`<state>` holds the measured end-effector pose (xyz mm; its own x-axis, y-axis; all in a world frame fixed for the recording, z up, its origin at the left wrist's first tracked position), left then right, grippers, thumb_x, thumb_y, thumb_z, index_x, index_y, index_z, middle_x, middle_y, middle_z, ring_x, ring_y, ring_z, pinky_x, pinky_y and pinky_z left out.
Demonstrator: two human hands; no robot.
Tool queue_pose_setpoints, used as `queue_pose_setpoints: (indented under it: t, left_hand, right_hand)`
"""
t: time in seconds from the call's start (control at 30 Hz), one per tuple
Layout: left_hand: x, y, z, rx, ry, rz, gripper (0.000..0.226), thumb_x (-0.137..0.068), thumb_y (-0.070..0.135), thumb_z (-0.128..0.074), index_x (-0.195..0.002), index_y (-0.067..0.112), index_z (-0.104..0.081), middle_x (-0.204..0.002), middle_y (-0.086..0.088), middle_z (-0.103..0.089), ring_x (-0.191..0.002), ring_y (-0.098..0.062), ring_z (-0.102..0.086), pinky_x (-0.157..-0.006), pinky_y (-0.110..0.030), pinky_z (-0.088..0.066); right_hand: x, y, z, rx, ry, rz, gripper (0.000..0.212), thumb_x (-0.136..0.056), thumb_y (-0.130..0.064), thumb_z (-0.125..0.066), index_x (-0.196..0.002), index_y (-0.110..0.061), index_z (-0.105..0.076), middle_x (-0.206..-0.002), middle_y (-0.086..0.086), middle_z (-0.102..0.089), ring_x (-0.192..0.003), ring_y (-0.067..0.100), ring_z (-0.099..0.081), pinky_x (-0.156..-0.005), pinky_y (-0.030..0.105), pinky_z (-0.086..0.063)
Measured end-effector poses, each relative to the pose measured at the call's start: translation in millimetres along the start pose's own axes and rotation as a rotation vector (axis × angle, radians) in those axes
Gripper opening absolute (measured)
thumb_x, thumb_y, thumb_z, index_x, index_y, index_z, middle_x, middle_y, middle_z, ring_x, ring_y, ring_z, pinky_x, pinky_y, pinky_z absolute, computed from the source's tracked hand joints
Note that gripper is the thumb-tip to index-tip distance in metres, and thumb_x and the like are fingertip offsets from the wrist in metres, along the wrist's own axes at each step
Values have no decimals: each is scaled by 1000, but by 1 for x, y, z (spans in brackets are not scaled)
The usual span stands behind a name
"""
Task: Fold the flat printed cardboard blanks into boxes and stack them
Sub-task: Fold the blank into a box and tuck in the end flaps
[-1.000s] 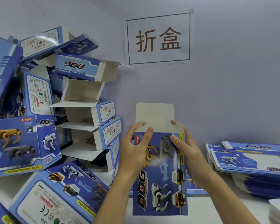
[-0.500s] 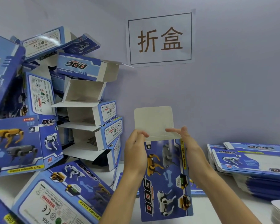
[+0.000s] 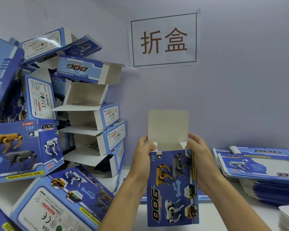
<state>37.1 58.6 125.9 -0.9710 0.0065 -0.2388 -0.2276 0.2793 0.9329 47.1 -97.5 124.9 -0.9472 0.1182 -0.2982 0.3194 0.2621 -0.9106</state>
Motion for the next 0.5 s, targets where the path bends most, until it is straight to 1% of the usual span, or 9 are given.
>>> queue_pose_setpoints:
  t: [0.07, 0.13, 0.2, 0.23, 0.27, 0.3, 0.37, 0.43, 0.5]
  left_hand:
    - [-1, -3, 2, 8, 14, 38, 7, -87, 16, -51, -89, 11, -45, -88, -15, -50, -67, -27, -54, -59, -33, -42]
    - [-3, -2, 10, -20, 93, 12, 12, -93, 17, -49, -82, 13, -44, -83, -15, -51, -62, -23, -59, -58, -31, -44]
    - [-4, 0, 16, -56, 147, -16, 13, -96, 23, -49, -85, 16, -51, -93, -10, -61, -80, -25, -67, -75, -38, -54]
    - [-3, 2, 18, -75, 167, -20, 12, -97, 26, -50, -88, 20, -54, -102, -9, -65, -96, -29, -67, -91, -47, -53]
    - [-2, 4, 19, -93, 185, -26, 11, -97, 27, -50, -88, 24, -56, -107, -7, -65, -107, -32, -64, -100, -53, -48]
    - [-1, 5, 20, -105, 201, -38, 12, -97, 25, -50, -87, 26, -56, -105, -6, -64, -109, -32, -63, -101, -53, -48]
    - [-2, 6, 20, -112, 191, -69, 14, -97, 18, -48, -84, 21, -53, -91, -8, -60, -88, -28, -67, -78, -43, -53]
    - [-1, 9, 16, -94, 160, -97, 13, -97, 12, -45, -89, 20, -51, -83, -13, -56, -60, -21, -65, -54, -33, -48]
    - [1, 10, 16, -87, 161, -96, 26, -97, 9, -43, -102, 33, -52, -89, -18, -62, -59, -23, -66, -50, -31, -49]
  right_hand:
    - [1, 2, 0, -21, -11, -18, 54, -72, -24, -55, -126, -21, -58, -103, 27, -64, -90, 44, -62, -84, 49, -53]
    - [1, 5, -2, -55, -41, -25, 33, -83, -27, -55, -114, -24, -68, -97, 11, -75, -83, 28, -73, -66, 35, -59]
    - [0, 10, -6, -77, -107, -34, 30, -95, -32, -49, -95, -28, -79, -86, 5, -77, -68, 17, -74, -52, 24, -55]
    - [1, 11, -8, -61, -127, -42, 32, -97, -36, -49, -92, -29, -80, -88, 5, -78, -72, 18, -74, -56, 26, -58]
    - [0, 12, -9, -35, -132, -34, 30, -97, -37, -50, -98, -28, -78, -94, 5, -78, -83, 21, -74, -68, 32, -61]
    - [1, 11, -10, 3, -116, -29, 26, -96, -34, -52, -108, -27, -74, -101, 3, -77, -95, 24, -72, -81, 38, -59]
    - [0, 11, -8, 54, -89, -15, 26, -95, -21, -53, -119, -26, -64, -102, 0, -75, -100, 24, -70, -87, 41, -57]
    - [1, 10, -9, 76, -72, -25, 32, -94, -12, -50, -119, -29, -61, -104, 6, -74, -98, 31, -71, -88, 48, -57]
    - [3, 10, -10, 72, -77, -38, 37, -93, -10, -47, -119, -32, -62, -107, 13, -73, -101, 40, -68, -94, 59, -53]
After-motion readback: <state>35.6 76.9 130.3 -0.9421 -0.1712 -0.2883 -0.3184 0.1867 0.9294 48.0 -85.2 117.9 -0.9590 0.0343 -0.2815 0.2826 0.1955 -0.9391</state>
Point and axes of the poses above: each hand's wrist, its own x-axis away from the middle knuckle, its own z-axis out of the back of the hand, y = z × x, the point moved 8 cm from there along -x, towards the middle knuckle
